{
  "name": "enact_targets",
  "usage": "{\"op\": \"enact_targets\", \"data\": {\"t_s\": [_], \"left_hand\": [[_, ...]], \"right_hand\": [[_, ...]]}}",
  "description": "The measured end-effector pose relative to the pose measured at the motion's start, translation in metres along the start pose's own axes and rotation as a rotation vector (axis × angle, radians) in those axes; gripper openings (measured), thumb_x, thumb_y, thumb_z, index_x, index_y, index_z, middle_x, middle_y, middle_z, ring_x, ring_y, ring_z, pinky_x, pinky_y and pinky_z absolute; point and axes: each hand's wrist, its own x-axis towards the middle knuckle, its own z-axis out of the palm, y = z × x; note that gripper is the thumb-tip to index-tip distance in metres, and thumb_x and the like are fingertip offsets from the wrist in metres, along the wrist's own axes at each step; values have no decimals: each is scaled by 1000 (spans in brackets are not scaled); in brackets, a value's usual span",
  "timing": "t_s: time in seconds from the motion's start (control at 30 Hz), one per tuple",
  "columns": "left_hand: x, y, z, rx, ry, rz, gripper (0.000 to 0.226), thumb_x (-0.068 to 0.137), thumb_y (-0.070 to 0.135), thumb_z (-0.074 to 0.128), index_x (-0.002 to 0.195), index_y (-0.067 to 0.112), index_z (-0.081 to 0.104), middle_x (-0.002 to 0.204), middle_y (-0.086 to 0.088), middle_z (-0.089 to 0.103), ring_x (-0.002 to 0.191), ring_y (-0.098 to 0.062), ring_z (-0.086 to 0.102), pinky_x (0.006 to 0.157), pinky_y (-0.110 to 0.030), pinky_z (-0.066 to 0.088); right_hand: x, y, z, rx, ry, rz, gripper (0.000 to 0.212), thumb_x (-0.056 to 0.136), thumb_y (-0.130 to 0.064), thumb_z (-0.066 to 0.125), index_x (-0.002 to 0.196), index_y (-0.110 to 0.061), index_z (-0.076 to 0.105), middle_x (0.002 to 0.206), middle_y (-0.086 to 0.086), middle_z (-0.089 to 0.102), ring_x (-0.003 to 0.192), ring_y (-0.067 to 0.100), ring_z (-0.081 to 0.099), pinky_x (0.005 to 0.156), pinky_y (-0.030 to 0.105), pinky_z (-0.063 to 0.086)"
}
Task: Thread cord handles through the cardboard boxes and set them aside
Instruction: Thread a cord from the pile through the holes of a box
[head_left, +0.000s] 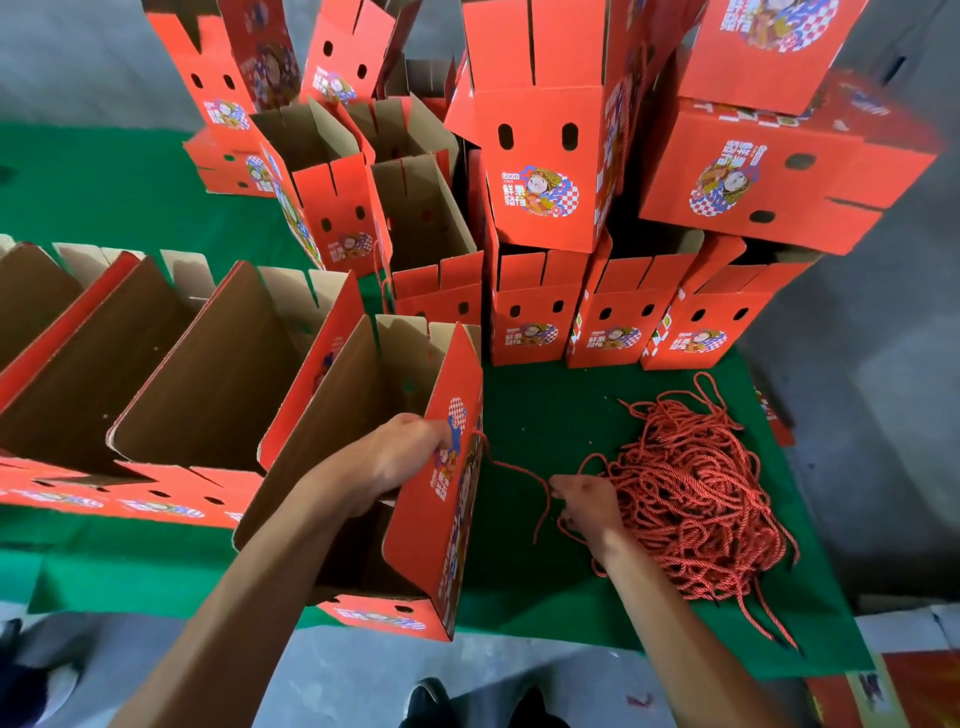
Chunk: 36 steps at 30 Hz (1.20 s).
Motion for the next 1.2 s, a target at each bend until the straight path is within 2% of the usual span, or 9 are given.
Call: {"op": "enact_targets", "data": {"t_s": [0.1,0.2,0.37,0.57,0.7,0.83,0.93,1.03,1.2], "left_hand": [[1,0,1,-13,10,-7,29,99,38,51,118,18,60,92,-1,80,84,-21,79,73,-35,61],[1,1,3,0,7,-19,30,100,39,50,118,17,61,93,-2,80,83,-21,79,69,-33,61],[-1,1,2,17,-44,-76,35,101,41,48,123,16,58,96,-4,80,85,-22,79,64,-31,62],[-3,1,-4,8,-40,-89,28,100,40,50,116,19,60,94,-3,80,85,-22,79,67,-33,63],[-8,-1,-14,-15,-16,-67,31,96,37,56,118,16,64,96,-6,80,89,-25,78,86,-41,61],[-18,-6,-25,-80,-40,-63,47,86,37,62,123,10,66,105,-15,78,103,-36,73,107,-52,50],[-24,-9,-36,-147,-72,-56,62,73,45,66,122,8,67,110,-18,76,108,-39,71,107,-50,51],[-25,-11,-41,-191,-98,-48,55,87,48,62,126,10,65,113,-18,76,104,-35,73,96,-44,57],[-25,-11,-42,-183,-115,-46,55,96,58,50,128,16,63,114,-12,76,104,-29,74,88,-41,58]], "right_hand": [[-2,15,-2,-331,78,-281,12,96,-12,67,104,-4,69,91,9,70,82,20,65,79,37,49],[-5,25,2,-641,-57,-461,16,97,-17,65,110,-11,71,103,1,72,97,18,67,83,33,50],[-13,34,5,-946,-7,-278,34,90,-43,74,82,-12,62,77,5,66,80,26,70,64,31,47],[-18,31,7,-1014,-57,-208,11,90,-15,67,90,-4,68,95,15,75,92,33,73,74,38,57],[-26,25,8,-1024,-107,-168,10,89,-11,64,87,-3,68,98,17,76,90,33,73,71,38,57],[-40,5,9,-856,-141,-58,30,83,-35,73,68,-11,63,74,11,68,70,26,65,61,33,46],[-62,-20,25,-327,-230,10,28,88,-19,70,64,-7,62,59,7,62,49,17,56,55,28,43],[-94,-42,46,224,-475,-11,8,91,-3,67,83,0,70,77,15,74,65,22,70,63,31,54],[-122,-50,64,355,-623,-121,4,92,-5,73,93,-2,76,92,20,76,79,27,75,71,30,57]]}}
